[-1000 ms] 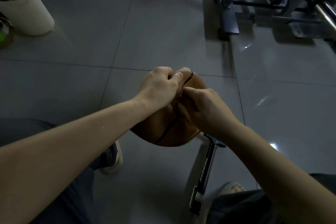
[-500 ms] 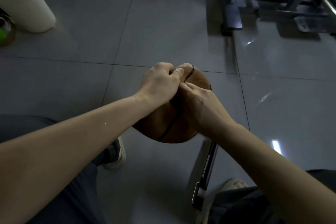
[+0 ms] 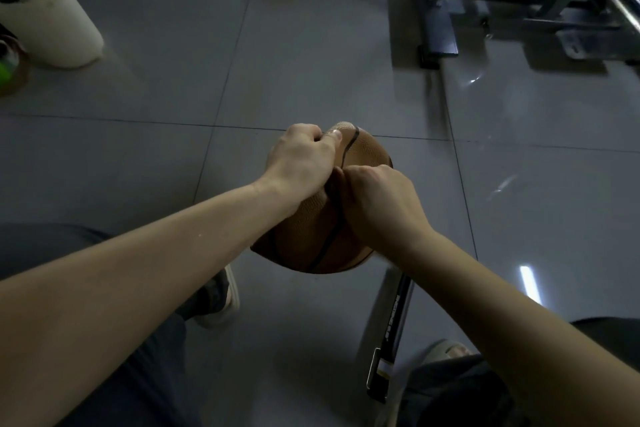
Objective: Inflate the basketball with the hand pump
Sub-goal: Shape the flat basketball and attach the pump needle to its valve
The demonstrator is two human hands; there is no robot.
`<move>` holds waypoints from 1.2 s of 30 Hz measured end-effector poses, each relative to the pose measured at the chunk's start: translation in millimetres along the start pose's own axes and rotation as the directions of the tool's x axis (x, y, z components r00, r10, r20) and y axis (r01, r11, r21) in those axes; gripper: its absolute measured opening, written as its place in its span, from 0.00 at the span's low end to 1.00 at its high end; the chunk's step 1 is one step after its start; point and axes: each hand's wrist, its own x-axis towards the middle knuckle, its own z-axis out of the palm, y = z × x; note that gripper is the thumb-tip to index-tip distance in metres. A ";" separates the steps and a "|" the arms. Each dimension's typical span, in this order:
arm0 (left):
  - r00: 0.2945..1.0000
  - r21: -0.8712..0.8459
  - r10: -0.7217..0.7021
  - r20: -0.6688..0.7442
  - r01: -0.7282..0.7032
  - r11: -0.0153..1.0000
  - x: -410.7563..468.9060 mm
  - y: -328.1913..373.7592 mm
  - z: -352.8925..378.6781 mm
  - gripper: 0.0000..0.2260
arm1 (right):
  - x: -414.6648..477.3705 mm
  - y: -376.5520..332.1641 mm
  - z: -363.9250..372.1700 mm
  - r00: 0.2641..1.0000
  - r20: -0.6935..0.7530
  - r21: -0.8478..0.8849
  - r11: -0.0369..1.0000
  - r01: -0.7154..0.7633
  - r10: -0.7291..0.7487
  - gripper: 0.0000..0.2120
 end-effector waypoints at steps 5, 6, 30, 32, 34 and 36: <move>0.999 0.000 -0.047 -0.001 0.047 0.999 0.9 -2.1 -5.1 0.19 | -4.3 4.8 7.8 0.992 0.032 -0.065 0.990 0.125 -0.123 0.21; 0.999 0.002 -0.044 0.015 0.044 0.999 0.2 -1.2 -6.4 0.18 | -4.5 6.8 9.1 0.991 0.021 -0.049 0.990 0.130 -0.129 0.19; 0.871 -0.431 0.000 0.491 0.243 0.869 -4.6 2.6 -32.4 0.22 | -9.6 47.6 -5.6 0.693 0.277 0.836 0.188 -0.515 0.666 0.12; 0.853 -0.373 -0.034 0.521 0.264 0.890 -5.6 1.5 -29.7 0.26 | -10.4 49.4 -5.5 0.686 0.238 0.833 0.219 -0.508 0.687 0.13; 0.825 -0.320 -0.053 0.563 0.277 0.906 -6.7 -1.6 -25.3 0.41 | -11.6 46.3 -2.9 0.695 0.211 0.828 0.252 -0.501 0.688 0.15; 0.799 -0.275 -0.021 0.601 0.231 0.933 -8.2 -6.7 -20.5 0.44 | -12.4 43.8 -0.6 0.725 0.145 0.814 0.335 -0.474 0.674 0.16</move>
